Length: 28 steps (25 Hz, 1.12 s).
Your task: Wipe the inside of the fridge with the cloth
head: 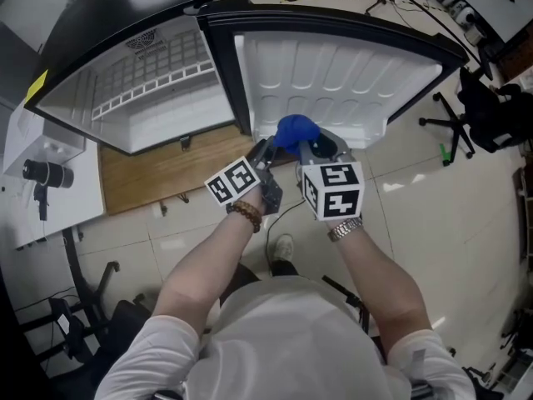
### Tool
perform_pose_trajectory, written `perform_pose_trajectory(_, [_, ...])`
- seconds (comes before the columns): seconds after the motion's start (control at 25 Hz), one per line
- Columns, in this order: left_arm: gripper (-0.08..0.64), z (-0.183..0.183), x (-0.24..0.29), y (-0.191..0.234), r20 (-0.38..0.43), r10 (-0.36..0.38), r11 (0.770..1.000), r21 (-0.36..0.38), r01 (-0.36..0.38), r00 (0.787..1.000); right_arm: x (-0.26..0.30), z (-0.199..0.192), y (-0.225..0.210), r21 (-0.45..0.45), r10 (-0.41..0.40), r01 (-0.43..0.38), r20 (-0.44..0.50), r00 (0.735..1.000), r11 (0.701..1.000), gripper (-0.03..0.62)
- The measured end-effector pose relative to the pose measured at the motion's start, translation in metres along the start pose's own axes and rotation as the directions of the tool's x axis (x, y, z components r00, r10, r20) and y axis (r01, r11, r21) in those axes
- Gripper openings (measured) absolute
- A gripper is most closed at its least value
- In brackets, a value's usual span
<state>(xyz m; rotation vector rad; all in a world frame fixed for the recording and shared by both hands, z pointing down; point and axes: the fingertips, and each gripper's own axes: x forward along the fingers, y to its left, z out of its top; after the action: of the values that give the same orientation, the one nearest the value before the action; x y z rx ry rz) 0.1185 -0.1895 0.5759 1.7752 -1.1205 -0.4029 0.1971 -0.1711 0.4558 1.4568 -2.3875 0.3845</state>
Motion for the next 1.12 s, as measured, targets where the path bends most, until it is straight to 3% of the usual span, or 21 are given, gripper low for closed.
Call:
perform_pose_trajectory(0.24, [0.161, -0.004, -0.018, 0.008, -0.041, 0.007, 0.998, 0.065, -0.004, 0.999, 0.042, -0.005, 0.038, -0.007, 0.085, -0.086, -0.054, 0.995, 0.996, 0.038])
perform_pose_trajectory(0.4, [0.161, -0.007, -0.029, 0.014, -0.074, 0.022, 0.994, 0.104, -0.014, 0.997, 0.067, -0.026, 0.048, 0.002, 0.097, -0.098, -0.126, 0.987, 0.995, 0.038])
perform_pose_trajectory(0.68, [0.161, -0.008, -0.04, 0.024, -0.092, 0.039, 0.992, 0.126, -0.027, 0.995, 0.077, -0.057, 0.032, 0.016, 0.045, -0.042, -0.227, 0.973, 0.999, 0.038])
perform_pose_trajectory(1.12, [0.154, -0.017, -0.03, 0.008, -0.117, -0.006, 0.99, 0.138, 0.022, 0.993, 0.049, -0.075, -0.028, 0.041, -0.056, 0.068, -0.247, 0.967, 0.997, 0.038])
